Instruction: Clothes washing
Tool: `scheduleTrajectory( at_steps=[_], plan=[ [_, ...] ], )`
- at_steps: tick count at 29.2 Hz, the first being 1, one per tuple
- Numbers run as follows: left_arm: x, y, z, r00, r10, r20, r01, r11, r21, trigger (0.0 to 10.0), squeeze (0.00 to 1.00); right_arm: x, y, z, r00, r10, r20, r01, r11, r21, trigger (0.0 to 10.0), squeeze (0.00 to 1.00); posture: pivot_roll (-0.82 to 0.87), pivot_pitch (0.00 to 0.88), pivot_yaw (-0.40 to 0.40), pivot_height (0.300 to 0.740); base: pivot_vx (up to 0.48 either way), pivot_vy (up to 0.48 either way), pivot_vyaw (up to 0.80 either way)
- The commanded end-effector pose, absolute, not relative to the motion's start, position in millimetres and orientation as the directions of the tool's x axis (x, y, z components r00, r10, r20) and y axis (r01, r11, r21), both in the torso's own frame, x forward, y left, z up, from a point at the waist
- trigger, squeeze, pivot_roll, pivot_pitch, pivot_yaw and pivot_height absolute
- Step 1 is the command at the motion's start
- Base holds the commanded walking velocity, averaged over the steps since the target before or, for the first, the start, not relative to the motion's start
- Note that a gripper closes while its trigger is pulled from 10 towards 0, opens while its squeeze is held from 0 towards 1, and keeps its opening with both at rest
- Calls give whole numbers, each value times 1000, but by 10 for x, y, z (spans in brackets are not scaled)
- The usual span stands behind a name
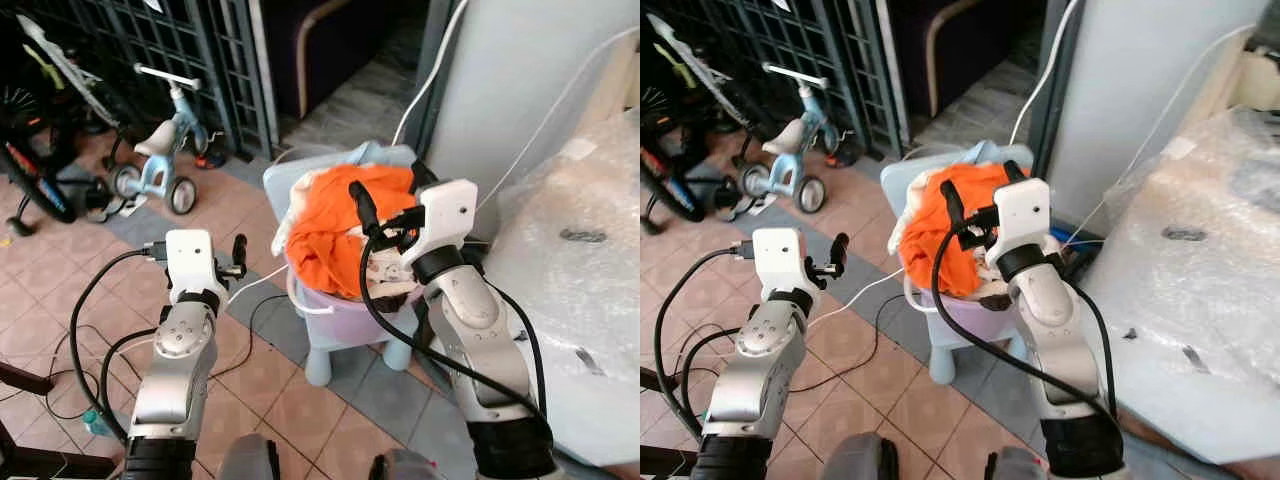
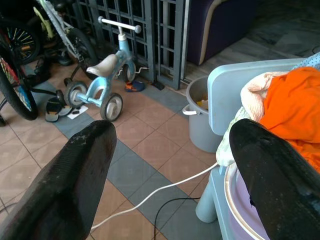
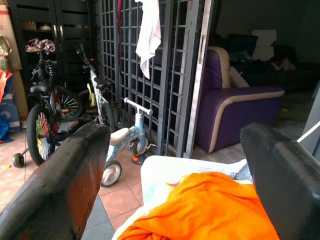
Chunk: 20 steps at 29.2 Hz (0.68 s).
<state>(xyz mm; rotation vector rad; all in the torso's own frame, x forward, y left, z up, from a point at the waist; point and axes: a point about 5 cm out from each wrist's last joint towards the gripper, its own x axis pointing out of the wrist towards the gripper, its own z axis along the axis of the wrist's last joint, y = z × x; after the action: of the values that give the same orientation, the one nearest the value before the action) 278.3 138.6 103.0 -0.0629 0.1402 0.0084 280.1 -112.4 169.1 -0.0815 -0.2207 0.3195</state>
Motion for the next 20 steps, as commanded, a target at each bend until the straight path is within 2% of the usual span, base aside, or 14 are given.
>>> scheduleTrajectory(
  at_steps=[1,7,9,13,20],
  plan=[
    [2808,1309,1075,991,-28,-132,17,996,-85,10000,0,2785,-1211,1673,942,277,191,-258,959,-119,10000,0,-26,101,53,740,0,0,0],
    [2797,1298,1055,991,-39,-127,29,996,-83,10000,0,2781,-1224,1615,948,271,166,-249,958,-144,10000,0,-30,104,54,740,0,0,87],
    [2780,1306,1027,990,-38,-138,26,996,-91,10000,0,2790,-1216,1595,951,270,154,-247,957,-154,10000,0,-29,106,53,740,262,0,534],
    [2774,1295,1021,988,-45,-148,32,995,-92,10000,0,2800,-1211,1531,956,270,117,-250,955,-162,10000,0,-28,108,53,740,338,0,0],
    [2775,1266,1019,988,-62,-143,49,994,-94,10000,0,2759,-1122,1298,938,347,-15,-343,918,-197,10000,0,-28,111,48,740,398,0,0]
  ],
)
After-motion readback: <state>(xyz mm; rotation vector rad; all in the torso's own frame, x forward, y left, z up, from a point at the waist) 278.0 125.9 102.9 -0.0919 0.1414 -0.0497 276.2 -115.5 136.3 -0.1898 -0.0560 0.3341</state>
